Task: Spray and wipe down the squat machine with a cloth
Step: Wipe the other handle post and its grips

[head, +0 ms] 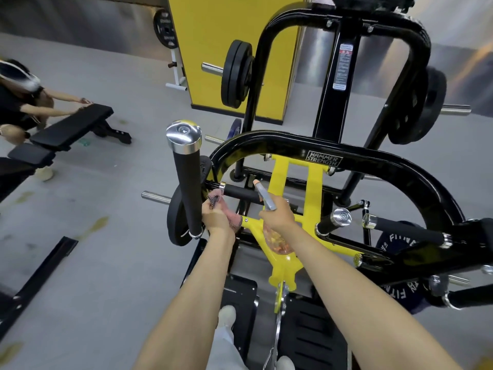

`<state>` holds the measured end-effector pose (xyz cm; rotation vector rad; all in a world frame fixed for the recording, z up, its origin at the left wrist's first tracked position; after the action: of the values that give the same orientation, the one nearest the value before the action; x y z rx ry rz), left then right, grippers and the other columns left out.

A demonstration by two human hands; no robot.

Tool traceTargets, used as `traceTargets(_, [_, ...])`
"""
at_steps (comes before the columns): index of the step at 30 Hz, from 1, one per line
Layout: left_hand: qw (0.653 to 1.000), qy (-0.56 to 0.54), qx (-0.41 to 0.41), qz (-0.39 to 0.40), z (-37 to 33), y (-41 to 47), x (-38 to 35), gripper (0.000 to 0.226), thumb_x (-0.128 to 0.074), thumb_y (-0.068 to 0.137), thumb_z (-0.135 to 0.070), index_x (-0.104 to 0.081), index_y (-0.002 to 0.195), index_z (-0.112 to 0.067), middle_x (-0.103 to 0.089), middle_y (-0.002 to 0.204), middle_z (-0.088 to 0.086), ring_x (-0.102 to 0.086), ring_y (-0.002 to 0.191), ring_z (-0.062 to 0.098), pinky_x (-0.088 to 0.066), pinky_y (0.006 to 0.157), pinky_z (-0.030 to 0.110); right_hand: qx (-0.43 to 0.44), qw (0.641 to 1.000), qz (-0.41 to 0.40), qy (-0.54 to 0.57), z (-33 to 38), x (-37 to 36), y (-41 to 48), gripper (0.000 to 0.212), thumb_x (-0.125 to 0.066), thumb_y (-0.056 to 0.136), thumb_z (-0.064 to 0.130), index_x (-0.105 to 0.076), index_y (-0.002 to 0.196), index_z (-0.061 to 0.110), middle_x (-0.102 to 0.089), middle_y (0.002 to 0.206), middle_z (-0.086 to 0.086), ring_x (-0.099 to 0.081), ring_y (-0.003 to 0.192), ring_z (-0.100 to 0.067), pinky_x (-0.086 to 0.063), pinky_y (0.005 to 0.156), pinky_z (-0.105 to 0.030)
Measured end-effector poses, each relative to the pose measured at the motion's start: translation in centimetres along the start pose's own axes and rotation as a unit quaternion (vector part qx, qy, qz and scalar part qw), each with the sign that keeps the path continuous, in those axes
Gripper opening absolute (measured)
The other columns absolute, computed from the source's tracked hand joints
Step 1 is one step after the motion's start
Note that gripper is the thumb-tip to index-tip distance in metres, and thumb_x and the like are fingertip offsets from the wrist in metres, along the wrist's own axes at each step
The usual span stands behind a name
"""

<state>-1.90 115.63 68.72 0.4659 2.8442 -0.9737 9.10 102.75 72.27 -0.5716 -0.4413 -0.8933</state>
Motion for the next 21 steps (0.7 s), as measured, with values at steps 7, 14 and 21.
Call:
traceTargets(7, [0.989, 0.106, 0.036, 0.101, 1.7, -2.5, 4.0, 0.034, -0.046, 0.093, 0.006, -0.059, 0.119, -0.009, -0.065, 0.11, 0.014, -0.062, 0.096, 0.029, -0.051, 0.091, 0.045, -0.021, 0.998, -0.017, 0.065, -0.1, -0.3, -3.4, 0.028, -0.053, 0.078, -0.002, -0.042, 0.071, 0.024, -0.03, 0.061, 0.004, -0.031, 0.058, -0.019, -0.026, 0.059, -0.031])
traceTargets(14, [0.957, 0.217, 0.18, 0.07, 0.4, -3.5, 16.2, 0.016, -0.047, 0.093, 0.002, -0.055, 0.107, 0.003, -0.062, 0.088, 0.017, -0.059, 0.075, 0.029, -0.055, 0.054, 0.035, -0.025, 0.991, -0.009, 0.128, 1.9, -1.1, -6.9, 0.036, -0.053, 0.08, -0.005, -0.039, 0.066, 0.025, -0.036, 0.063, 0.006, -0.04, 0.062, -0.017, -0.031, 0.059, -0.027])
traceTargets(21, [0.985, 0.167, 0.044, 0.025, -8.5, -1.1, 15.2, 0.006, -0.054, 0.091, 0.004, -0.056, 0.086, 0.001, -0.058, 0.083, 0.015, -0.056, 0.074, 0.029, -0.048, 0.069, 0.041, -0.026, 0.985, -0.038, 0.166, 4.9, -1.4, -9.0, 0.018, -0.053, 0.083, 0.002, -0.053, 0.09, 0.019, -0.053, 0.078, -0.002, -0.053, 0.076, -0.024, -0.043, 0.066, -0.032])
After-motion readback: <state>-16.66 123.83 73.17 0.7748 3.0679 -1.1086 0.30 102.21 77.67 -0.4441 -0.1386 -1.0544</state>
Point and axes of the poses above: each hand's wrist, its own y-axis towards the middle knuckle, its own x-axis out of the back of the hand, z = x × y, the point moved 8 cm from there along y, towards the middle knuckle
